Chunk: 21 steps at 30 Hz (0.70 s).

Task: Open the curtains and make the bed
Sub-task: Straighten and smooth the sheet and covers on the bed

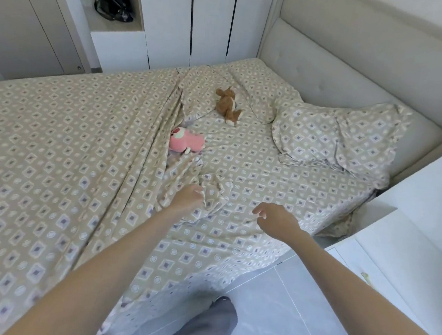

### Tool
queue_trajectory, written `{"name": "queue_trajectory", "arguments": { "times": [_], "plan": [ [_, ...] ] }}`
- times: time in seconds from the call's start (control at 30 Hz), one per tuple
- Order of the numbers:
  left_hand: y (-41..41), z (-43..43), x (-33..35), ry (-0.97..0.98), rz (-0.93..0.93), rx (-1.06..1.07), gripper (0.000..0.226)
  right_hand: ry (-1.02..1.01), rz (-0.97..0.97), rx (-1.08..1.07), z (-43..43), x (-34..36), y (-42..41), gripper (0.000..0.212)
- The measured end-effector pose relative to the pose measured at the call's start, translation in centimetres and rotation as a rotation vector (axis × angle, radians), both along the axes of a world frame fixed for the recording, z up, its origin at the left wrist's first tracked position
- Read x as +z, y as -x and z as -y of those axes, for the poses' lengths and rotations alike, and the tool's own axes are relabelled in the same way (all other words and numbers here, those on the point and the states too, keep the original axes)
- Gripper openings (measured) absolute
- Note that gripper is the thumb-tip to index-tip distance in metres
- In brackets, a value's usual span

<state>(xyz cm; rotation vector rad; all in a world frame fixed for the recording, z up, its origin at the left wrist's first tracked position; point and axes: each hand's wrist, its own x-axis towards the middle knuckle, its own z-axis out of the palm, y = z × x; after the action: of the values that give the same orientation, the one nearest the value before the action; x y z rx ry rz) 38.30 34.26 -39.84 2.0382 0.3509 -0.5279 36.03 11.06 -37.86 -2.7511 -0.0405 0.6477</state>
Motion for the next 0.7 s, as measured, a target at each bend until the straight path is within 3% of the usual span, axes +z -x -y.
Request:
{"name": "queue_trajectory", "arguments": {
  "times": [0.3,0.7],
  "plan": [
    [-10.9,5.9,-3.6,0.098,-0.18,0.171,0.047,0.034,-0.104,0.126,7.3,-1.7,-13.0,0.031],
    [-11.6,6.1,-8.4,0.16,-0.316,0.704,0.041,-0.12,-0.294,0.407,7.4,-6.5,-26.7,0.034]
  ]
}}
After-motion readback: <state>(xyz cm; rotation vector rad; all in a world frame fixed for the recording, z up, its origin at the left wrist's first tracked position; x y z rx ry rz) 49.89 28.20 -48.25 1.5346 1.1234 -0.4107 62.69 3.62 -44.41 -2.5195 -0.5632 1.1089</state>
